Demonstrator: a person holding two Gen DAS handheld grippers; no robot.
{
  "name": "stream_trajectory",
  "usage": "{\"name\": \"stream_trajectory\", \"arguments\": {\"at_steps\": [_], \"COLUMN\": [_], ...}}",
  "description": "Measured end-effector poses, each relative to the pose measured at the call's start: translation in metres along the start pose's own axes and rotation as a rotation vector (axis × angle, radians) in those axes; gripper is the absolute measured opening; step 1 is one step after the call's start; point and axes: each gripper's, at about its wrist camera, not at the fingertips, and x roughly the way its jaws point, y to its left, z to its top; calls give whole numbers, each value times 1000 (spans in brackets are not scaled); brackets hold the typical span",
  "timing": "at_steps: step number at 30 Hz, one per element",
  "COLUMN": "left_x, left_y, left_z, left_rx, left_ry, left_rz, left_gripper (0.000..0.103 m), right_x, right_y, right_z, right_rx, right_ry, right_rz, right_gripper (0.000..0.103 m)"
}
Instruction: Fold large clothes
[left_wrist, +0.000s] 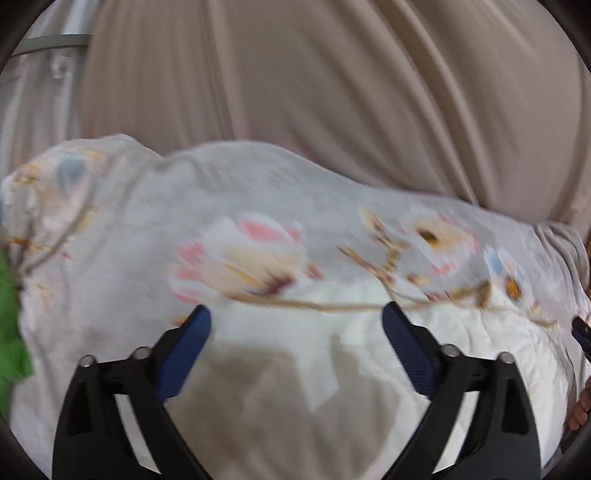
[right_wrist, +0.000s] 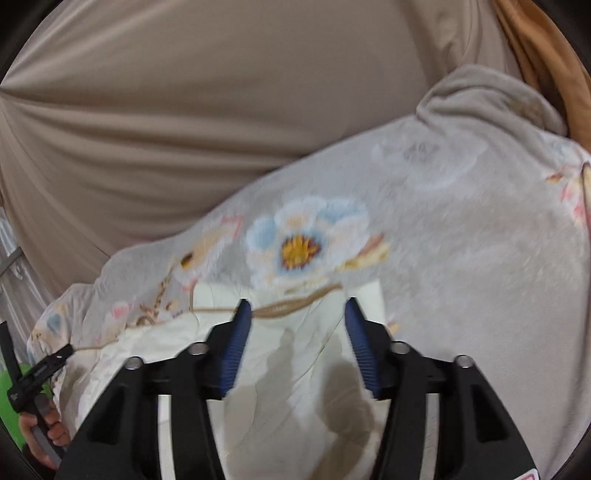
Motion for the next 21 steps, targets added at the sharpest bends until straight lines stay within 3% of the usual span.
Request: {"name": "stream_trajectory", "arguments": {"at_steps": [2, 6, 7, 8, 9, 11, 13, 15, 17, 18, 20, 21], "left_x": [7, 54, 64, 69, 75, 68, 42, 0, -34, -45, -30, -10], "left_y": [24, 63, 66, 66, 63, 58, 56, 59, 60, 58, 55, 55], "left_z": [12, 9, 4, 0, -5, -8, -4, 7, 17, 20, 20, 14], "left_rx": [-51, -204, -228, -236, -234, -214, -217, -234, -228, -208, -174, -184], "left_ry": [47, 228, 260, 285, 318, 297, 226, 115, 14, -29, 14, 85], "left_rz": [-9, -62, -95, -125, -146, -119, -156, -223, -239, -212, -182, -190], "left_gripper": [95, 93, 84, 64, 50, 19, 10, 8, 8, 8, 9, 9], "right_x": [11, 52, 58, 61, 59, 49, 20, -31, -69, -85, -85, -68], "right_y": [-2, -4, -4, -1, 3, 12, 29, 40, 45, 45, 33, 24], "right_z": [8, 5, 3, 1, 0, 1, 4, 11, 18, 22, 27, 27], "right_rx": [4, 32, 28, 11, -7, -44, -90, -112, -134, -136, -93, -74], "right_ry": [62, 224, 241, 247, 242, 210, 117, -26, -137, -192, -207, -148], "right_rz": [-6, -25, -33, -43, -37, 0, 86, 265, 347, 360, 305, 258], "right_gripper": [57, 57, 46, 29, 21, 10, 9, 8, 8, 8, 7, 7]}}
